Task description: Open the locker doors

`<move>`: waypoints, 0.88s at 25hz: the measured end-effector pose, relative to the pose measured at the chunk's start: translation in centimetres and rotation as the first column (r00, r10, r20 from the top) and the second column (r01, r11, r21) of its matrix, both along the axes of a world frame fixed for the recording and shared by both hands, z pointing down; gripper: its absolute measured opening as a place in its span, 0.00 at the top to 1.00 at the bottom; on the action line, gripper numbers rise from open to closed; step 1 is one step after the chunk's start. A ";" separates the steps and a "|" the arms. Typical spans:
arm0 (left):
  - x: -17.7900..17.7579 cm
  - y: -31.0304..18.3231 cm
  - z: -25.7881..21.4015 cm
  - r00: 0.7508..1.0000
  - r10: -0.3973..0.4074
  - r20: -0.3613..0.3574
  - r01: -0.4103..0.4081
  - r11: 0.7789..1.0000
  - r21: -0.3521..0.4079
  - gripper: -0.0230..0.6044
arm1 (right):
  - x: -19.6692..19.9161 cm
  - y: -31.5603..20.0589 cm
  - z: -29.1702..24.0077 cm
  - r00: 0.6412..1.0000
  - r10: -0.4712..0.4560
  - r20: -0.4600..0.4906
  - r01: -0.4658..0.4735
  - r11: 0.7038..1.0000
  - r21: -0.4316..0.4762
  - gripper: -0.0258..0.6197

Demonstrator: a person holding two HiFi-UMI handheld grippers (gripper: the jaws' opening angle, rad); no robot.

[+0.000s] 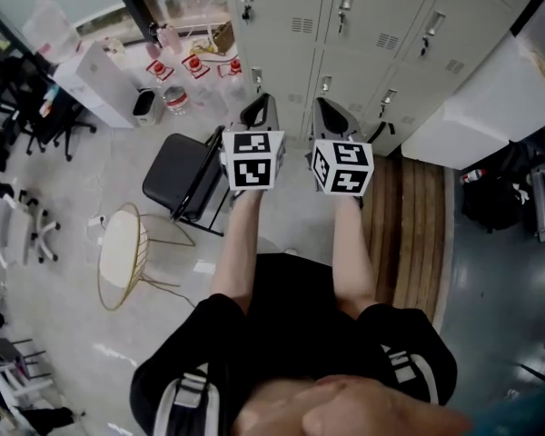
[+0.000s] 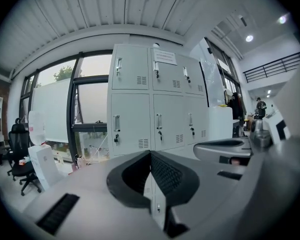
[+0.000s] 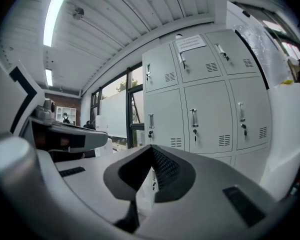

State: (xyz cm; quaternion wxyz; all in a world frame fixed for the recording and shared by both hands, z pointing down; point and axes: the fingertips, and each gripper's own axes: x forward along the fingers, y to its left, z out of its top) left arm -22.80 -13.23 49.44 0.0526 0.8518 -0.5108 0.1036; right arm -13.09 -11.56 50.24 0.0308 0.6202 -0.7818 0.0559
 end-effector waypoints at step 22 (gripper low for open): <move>-4.9 -12.9 -8.1 1.000 0.010 -0.015 -0.009 0.998 0.063 0.95 | -4.5 -12.9 -5.8 0.997 -0.075 0.023 0.075 0.997 -0.030 0.95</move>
